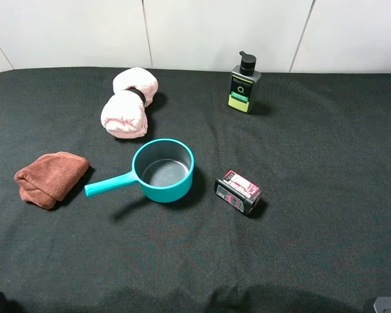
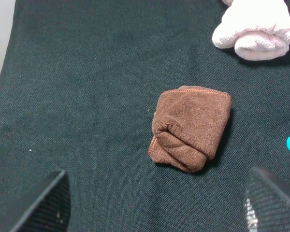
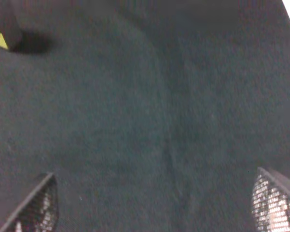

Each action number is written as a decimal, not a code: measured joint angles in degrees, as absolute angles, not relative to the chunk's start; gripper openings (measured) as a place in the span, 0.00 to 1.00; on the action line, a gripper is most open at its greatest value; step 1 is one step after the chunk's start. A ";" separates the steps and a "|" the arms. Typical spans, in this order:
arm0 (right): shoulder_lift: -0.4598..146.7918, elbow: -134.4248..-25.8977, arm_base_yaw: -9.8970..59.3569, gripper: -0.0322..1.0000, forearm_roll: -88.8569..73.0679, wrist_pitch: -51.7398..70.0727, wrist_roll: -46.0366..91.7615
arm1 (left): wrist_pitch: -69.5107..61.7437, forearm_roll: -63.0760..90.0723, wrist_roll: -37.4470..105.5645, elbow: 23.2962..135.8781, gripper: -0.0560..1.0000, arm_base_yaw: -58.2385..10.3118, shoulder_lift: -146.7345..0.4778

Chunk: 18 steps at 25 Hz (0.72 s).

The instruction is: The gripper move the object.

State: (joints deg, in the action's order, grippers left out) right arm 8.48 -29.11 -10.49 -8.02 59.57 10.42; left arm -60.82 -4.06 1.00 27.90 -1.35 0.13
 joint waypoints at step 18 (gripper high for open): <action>-0.41 -28.62 -6.18 0.62 -5.95 58.85 8.19 | -60.82 -4.06 1.00 27.90 0.78 -1.35 0.13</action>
